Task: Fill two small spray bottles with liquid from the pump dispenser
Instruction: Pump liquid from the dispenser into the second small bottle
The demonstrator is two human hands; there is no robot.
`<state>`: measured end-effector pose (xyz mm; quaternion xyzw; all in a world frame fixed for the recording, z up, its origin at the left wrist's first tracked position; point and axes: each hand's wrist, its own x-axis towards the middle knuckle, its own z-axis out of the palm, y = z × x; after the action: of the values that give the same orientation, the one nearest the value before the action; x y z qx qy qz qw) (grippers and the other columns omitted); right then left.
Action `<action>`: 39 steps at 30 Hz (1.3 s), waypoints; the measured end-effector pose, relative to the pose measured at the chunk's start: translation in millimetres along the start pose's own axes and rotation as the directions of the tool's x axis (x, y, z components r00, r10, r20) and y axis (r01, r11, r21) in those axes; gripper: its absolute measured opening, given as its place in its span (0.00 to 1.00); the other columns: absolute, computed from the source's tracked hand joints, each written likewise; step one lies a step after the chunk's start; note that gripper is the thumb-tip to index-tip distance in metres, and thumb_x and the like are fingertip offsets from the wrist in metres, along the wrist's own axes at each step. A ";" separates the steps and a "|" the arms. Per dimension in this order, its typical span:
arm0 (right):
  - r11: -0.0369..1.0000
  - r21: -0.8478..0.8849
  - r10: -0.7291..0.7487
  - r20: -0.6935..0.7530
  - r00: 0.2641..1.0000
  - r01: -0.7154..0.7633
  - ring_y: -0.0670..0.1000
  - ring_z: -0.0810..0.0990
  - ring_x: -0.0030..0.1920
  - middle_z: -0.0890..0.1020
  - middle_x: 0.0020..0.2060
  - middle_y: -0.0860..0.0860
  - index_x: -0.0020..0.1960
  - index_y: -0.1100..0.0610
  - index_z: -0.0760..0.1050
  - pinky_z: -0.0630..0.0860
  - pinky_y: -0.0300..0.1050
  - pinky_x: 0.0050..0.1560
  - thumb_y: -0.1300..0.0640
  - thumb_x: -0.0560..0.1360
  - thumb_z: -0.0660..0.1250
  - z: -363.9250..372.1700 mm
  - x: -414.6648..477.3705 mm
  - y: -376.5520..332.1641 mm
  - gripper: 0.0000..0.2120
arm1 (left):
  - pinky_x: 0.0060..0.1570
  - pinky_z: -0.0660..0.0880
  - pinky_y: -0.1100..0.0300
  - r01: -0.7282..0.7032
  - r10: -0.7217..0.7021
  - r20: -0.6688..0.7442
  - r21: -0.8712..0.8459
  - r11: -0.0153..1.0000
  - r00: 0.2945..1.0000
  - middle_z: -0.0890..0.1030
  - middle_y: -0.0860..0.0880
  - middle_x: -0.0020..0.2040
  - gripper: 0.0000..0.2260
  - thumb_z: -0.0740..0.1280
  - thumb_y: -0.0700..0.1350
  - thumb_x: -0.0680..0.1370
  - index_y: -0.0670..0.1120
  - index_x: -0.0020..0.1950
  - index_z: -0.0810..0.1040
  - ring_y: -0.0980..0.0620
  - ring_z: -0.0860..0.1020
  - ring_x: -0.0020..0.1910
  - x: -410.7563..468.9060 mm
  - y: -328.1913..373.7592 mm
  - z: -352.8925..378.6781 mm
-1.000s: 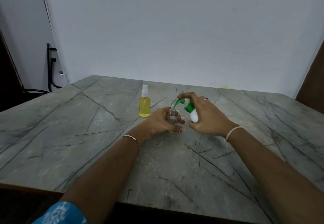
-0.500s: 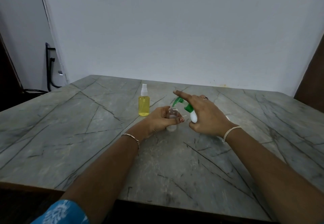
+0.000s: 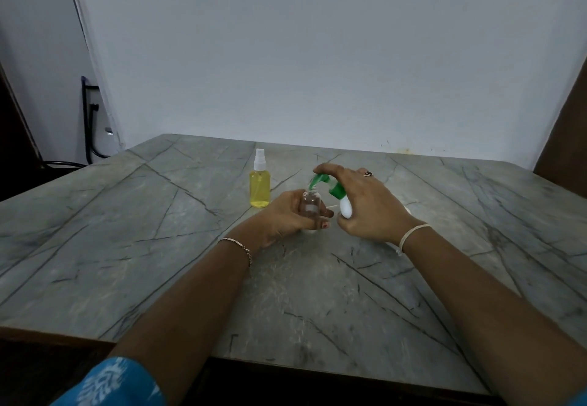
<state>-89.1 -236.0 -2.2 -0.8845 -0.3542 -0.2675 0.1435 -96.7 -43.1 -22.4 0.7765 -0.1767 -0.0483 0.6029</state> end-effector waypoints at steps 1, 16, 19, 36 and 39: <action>1.000 -0.010 0.002 0.007 1.000 -0.002 0.50 0.72 0.47 0.78 0.58 0.50 0.72 0.42 0.57 0.69 0.44 0.51 0.57 0.65 0.71 -0.7 -0.9 0.9 0.40 | 0.46 0.77 0.67 0.003 -0.003 0.001 -0.001 1.000 1.000 0.84 0.44 0.51 0.18 0.74 0.32 0.70 0.34 0.58 0.75 0.56 0.83 0.49 -0.3 -0.1 -0.3; 1.000 0.019 -0.009 0.006 1.000 0.009 0.48 0.70 0.48 0.78 0.58 0.51 0.72 0.44 0.60 0.69 0.44 0.50 0.57 0.66 0.71 -2.8 -1.7 -2.7 0.38 | 0.47 0.77 0.65 -0.003 0.003 0.016 0.019 1.000 1.000 0.83 0.47 0.46 0.16 0.74 0.31 0.70 0.36 0.56 0.75 0.56 0.83 0.48 -0.7 1.1 0.3; 0.999 0.040 -0.012 0.025 1.000 0.011 0.47 0.69 0.47 0.77 0.57 0.48 0.76 0.43 0.56 0.65 0.41 0.47 0.55 0.67 0.72 -8.0 -4.2 -5.4 0.42 | 0.47 0.77 0.64 -0.009 0.009 0.019 0.020 1.000 1.000 0.83 0.45 0.48 0.15 0.74 0.31 0.70 0.38 0.54 0.76 0.53 0.83 0.49 -0.5 1.5 0.7; 0.985 0.154 0.073 -0.001 0.997 -0.072 0.51 0.76 0.48 0.78 0.54 0.51 0.65 0.47 0.61 0.75 0.45 0.45 0.59 0.68 0.72 -0.3 5.5 -12.4 0.31 | 0.50 0.78 0.60 -0.007 0.005 0.025 0.065 0.998 1.000 0.83 0.53 0.42 0.15 0.74 0.31 0.69 0.45 0.50 0.77 0.57 0.82 0.44 -0.2 4.3 1.2; 0.996 0.080 0.037 -0.003 0.999 -0.036 0.49 0.72 0.45 0.78 0.54 0.50 0.69 0.46 0.61 0.70 0.42 0.44 0.59 0.68 0.72 0.3 3.2 -12.8 0.34 | 0.50 0.78 0.62 -0.003 0.002 0.021 0.071 0.997 1.000 0.84 0.52 0.44 0.16 0.74 0.31 0.69 0.42 0.54 0.77 0.57 0.82 0.45 -0.7 3.4 -0.2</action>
<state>-96.1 -225.0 0.3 -0.8838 -0.3480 -0.2525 0.1845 -98.0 -43.4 -19.1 0.7967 -0.1855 -0.0493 0.5731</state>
